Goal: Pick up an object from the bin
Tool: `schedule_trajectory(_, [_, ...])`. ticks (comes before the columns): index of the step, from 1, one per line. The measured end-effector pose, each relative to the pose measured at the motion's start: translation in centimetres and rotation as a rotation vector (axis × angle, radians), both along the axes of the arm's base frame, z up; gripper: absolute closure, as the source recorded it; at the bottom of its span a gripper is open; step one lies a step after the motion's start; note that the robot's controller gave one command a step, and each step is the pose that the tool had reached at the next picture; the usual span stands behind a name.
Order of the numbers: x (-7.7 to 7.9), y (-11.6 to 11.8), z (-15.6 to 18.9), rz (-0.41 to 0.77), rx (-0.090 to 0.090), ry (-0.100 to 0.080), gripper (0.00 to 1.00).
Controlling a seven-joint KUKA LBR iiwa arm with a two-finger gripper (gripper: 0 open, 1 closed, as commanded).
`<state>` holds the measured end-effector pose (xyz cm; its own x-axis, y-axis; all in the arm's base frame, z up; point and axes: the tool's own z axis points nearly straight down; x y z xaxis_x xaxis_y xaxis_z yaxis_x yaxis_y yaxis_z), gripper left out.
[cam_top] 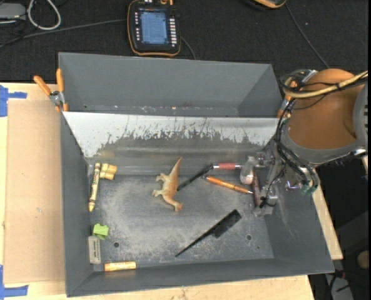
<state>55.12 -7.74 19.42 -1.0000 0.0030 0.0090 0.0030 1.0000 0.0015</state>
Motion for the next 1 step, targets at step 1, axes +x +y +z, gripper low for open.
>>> schedule_trajectory(1, [0.17, 0.07, 0.41, 0.004, -0.001, -0.007, 0.0])
